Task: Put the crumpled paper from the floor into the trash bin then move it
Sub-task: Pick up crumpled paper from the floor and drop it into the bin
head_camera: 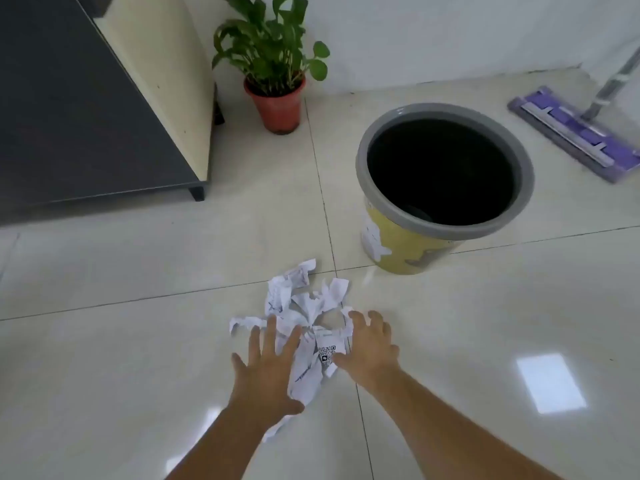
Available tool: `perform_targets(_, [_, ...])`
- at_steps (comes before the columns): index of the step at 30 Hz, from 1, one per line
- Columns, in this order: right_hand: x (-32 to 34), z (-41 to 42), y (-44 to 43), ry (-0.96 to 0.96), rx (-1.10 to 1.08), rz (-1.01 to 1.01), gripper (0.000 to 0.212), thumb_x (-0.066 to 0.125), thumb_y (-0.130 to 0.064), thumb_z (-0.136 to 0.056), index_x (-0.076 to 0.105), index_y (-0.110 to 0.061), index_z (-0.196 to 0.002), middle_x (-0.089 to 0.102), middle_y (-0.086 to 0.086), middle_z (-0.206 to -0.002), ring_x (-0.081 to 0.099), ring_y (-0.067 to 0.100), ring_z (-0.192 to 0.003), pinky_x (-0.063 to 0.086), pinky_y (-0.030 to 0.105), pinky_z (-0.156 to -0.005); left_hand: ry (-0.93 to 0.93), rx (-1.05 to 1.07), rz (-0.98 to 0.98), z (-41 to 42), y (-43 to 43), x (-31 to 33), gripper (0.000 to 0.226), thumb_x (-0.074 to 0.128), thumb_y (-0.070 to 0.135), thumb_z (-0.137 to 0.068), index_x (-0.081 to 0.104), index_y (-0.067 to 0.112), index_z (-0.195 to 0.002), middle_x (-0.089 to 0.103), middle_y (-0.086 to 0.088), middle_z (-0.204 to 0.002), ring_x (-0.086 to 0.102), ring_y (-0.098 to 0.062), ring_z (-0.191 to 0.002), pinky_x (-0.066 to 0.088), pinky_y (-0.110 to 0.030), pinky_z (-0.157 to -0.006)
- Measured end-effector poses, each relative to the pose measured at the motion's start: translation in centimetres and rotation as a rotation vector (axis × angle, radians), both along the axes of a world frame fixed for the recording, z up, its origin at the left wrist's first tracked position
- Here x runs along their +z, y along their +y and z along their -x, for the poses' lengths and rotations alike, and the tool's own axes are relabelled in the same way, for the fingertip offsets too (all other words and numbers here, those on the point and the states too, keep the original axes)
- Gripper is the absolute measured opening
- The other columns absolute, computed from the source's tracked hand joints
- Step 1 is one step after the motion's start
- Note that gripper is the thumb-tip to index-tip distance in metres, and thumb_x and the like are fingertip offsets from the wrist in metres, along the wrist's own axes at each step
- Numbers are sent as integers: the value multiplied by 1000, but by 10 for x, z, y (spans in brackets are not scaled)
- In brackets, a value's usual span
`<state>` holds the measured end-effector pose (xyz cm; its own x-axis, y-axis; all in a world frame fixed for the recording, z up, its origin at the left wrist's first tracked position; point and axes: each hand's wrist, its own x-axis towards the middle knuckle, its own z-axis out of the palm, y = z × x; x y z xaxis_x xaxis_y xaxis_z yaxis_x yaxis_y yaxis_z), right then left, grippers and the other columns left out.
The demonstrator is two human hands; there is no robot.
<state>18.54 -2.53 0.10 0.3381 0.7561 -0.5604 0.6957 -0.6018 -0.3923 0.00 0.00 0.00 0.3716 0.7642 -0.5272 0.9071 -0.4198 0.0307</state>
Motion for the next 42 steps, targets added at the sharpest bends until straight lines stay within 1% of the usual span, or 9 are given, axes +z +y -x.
perform_targets(5, [-19, 11, 2, -74, 103, 72, 85, 72, -41, -73, 25, -36, -144, 19, 4, -151, 20, 26, -137, 40, 43, -96, 40, -21, 82, -6, -2, -22, 132, 74, 61, -54, -25, 46, -141, -23, -6, -158, 8, -40, -142, 39, -54, -97])
perform_targets(9, [-32, 24, -1, -82, 169, 86, 82, 75, -44, -72, 28, -35, -140, 23, 4, -145, 26, 27, -131, 46, 41, -93, 98, -116, 81, -10, -17, -38, 104, 76, 41, -61, 12, 37, -142, 20, -11, -146, 37, -38, -120, 52, -42, -76])
perform_targets(12, [-40, 32, -12, -146, 241, 57, 69, 71, -28, -79, 33, -30, -136, 28, 7, -140, 33, 26, -125, 52, 36, -87, 39, -152, 20, -13, -22, -36, 71, 80, 39, -62, 52, 26, -126, 54, -16, -116, 60, -32, -80, 53, -34, -46])
perform_targets(16, [-42, 26, -17, -146, 240, 4, 50, 55, -6, -85, 40, -22, -130, 35, 9, -132, 42, 26, -117, 53, 34, -85, 31, -127, 94, -16, -22, -39, 51, 53, 12, -83, 41, 21, -132, 49, -10, -120, 64, -28, -87, 45, -34, -65])
perform_targets(20, [-36, 13, -14, -47, 143, -56, 47, 55, -5, -87, 42, -21, -130, 37, 7, -128, 43, 25, -116, 50, 35, -88, -40, 80, 163, -17, -13, -30, 40, 61, 21, -80, 49, 19, -118, 54, -5, -112, 65, -26, -95, 46, -33, -77])
perform_targets(26, [-6, -3, -2, 89, -17, -223, 35, 58, -14, -88, 47, -21, -121, 39, 3, -120, 44, 22, -113, 49, 32, -86, -404, 361, 91, -4, 13, 4, 16, 57, 18, -77, 43, 18, -85, 47, 2, -73, 52, -23, -71, 34, -25, -54])
perform_targets(33, [77, -11, 37, 129, -68, -432, 38, 65, -15, -86, 50, -22, -120, 40, -1, -108, 50, 21, -105, 47, 30, -86, -674, 624, 36, -27, 72, 86, 18, 62, 13, -72, 52, 9, -86, 58, -6, -77, 62, -35, -66, 59, -52, -63])
perform_targets(38, [169, -17, 76, 119, -56, -644, 43, 69, -19, -86, 48, -24, -123, 39, -4, -107, 52, 15, -89, 46, 26, -78, -821, 617, -81, -62, 124, 185, 22, 60, 13, -73, 51, 13, -93, 52, 2, -83, 60, -22, -62, 55, -30, -43])
perform_targets(42, [247, -49, 99, 61, -70, -820, 48, 71, -21, -84, 48, -23, -126, 35, -5, -105, 51, 16, -90, 46, 27, -80, -953, 545, -156, -105, 156, 263, 21, 57, 18, -70, 54, 14, -90, 58, -3, -86, 64, -22, -63, 57, -31, -47])
